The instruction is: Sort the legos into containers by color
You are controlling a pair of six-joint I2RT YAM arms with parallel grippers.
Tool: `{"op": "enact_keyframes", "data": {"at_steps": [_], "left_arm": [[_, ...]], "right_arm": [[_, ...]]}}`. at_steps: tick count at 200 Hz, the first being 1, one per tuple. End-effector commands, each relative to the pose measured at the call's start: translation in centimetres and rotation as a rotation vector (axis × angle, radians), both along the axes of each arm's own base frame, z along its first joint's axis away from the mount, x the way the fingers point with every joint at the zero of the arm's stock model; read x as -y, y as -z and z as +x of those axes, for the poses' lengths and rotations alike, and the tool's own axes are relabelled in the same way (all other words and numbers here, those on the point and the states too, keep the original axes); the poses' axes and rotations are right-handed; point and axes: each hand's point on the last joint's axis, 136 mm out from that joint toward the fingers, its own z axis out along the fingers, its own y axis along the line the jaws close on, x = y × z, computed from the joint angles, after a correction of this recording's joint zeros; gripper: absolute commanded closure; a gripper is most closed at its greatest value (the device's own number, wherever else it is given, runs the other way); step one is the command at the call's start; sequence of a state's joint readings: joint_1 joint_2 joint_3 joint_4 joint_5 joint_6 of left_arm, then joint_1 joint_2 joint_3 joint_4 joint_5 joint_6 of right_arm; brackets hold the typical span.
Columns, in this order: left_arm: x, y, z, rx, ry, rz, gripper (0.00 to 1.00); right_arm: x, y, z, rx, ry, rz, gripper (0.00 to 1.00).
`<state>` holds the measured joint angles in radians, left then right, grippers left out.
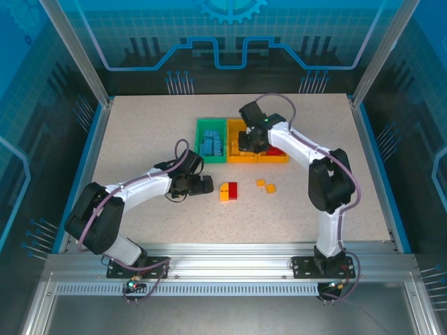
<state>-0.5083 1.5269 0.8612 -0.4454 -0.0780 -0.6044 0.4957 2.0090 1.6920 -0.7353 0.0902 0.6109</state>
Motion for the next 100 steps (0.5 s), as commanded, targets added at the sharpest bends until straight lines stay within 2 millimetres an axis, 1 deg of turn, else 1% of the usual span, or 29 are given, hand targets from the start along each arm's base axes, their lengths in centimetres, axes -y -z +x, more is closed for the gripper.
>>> {"op": "enact_keyframes", "data": {"at_steps": [1,20,40,47,52,58,66,78,100], "left_arm": [[1.2,0.1,0.0,-0.017,0.003,-0.039,0.01],[1.9,-0.1,0.3,-0.011,0.019,-0.047,0.01],[3.0,-0.4,0.7,-0.005,0.045,-0.055,0.01],[3.3,-0.5,0.7,-0.007,0.055,-0.054,0.01],[3.5,-0.5,0.8,-0.007,0.066,-0.050,0.01],[3.8,-0.4,0.8,-0.008,0.074,-0.046,0.01],[4.0,-0.4,0.7,-0.010,0.084,-0.040,0.01],[4.2,-0.2,0.7,-0.015,0.084,-0.037,0.01],[3.9,0.3,0.5,-0.023,0.066,-0.034,0.01]], "right_arm": [[-0.8,2.6,-0.1,-0.115,0.008,0.016,0.76],[-0.7,3.3,1.1,-0.133,0.029,0.007,0.74],[-0.2,3.9,1.9,-0.149,0.063,0.000,0.68],[-0.1,3.9,2.0,-0.152,0.072,0.008,0.62],[-0.2,3.8,2.0,-0.154,0.073,0.013,0.53],[-0.3,3.5,2.0,-0.150,0.070,0.020,0.45],[-0.4,3.1,1.7,-0.140,0.058,0.021,0.36],[-0.4,2.4,1.2,-0.121,0.044,0.010,0.28],[-0.3,1.3,-0.9,-0.091,0.021,-0.013,0.26]]}}
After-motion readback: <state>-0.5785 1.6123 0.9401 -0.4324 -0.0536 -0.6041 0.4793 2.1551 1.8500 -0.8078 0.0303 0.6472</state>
